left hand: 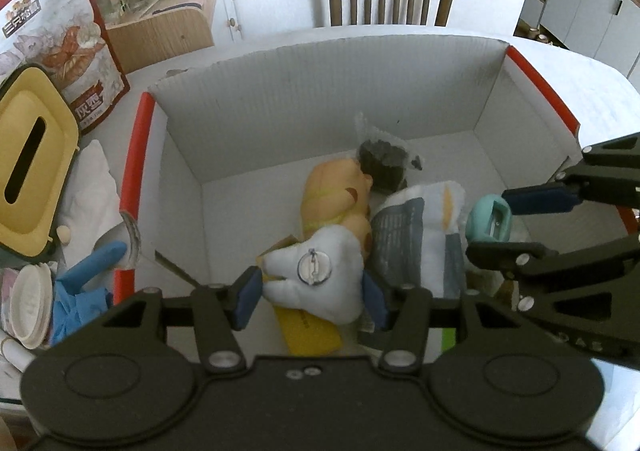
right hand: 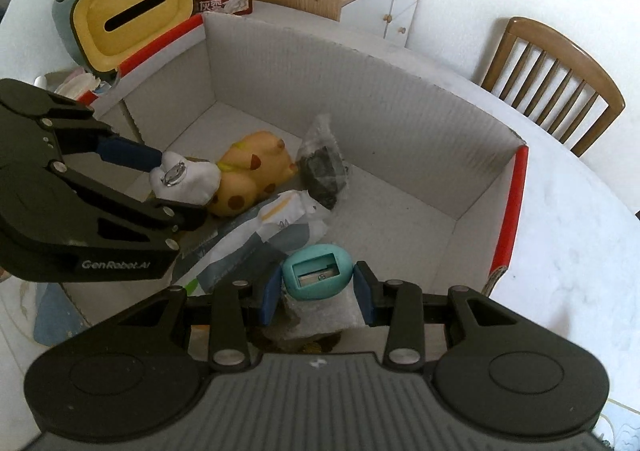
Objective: Organize objects
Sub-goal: 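Carry the tooth plush and teal case into the red box, then open both tools to release the plush and case in the box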
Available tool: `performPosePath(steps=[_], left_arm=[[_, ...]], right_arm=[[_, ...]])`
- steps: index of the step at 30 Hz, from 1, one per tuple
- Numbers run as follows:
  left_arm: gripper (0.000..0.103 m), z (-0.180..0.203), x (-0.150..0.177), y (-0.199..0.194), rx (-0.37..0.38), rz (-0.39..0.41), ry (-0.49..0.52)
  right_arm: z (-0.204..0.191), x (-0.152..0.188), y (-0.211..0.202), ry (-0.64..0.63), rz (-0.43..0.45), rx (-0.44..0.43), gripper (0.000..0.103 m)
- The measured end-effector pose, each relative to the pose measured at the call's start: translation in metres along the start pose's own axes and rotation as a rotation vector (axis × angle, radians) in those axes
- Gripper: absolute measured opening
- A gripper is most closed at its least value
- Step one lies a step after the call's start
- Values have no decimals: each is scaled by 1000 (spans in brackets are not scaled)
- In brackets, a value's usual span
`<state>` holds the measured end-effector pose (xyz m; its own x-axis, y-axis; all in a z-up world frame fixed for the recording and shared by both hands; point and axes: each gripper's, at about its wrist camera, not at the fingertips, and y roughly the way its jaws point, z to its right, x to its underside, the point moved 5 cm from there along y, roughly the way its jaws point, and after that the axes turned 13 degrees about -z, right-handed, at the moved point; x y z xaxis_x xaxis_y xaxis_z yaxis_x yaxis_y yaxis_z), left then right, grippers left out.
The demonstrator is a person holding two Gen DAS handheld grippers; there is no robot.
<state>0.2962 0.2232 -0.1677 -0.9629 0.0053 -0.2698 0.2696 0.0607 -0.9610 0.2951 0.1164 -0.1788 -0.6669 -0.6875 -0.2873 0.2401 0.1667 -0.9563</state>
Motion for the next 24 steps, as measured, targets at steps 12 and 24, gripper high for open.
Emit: performPosePath(steps=[12,24], left_arm=[[59,-1,4,-7,13,7,-35],[72,0,15,-34,17,71,-67]], right_arm=[[12,7,-17,75,32,-71,44],[15,23,-53,97,104,-93,55]])
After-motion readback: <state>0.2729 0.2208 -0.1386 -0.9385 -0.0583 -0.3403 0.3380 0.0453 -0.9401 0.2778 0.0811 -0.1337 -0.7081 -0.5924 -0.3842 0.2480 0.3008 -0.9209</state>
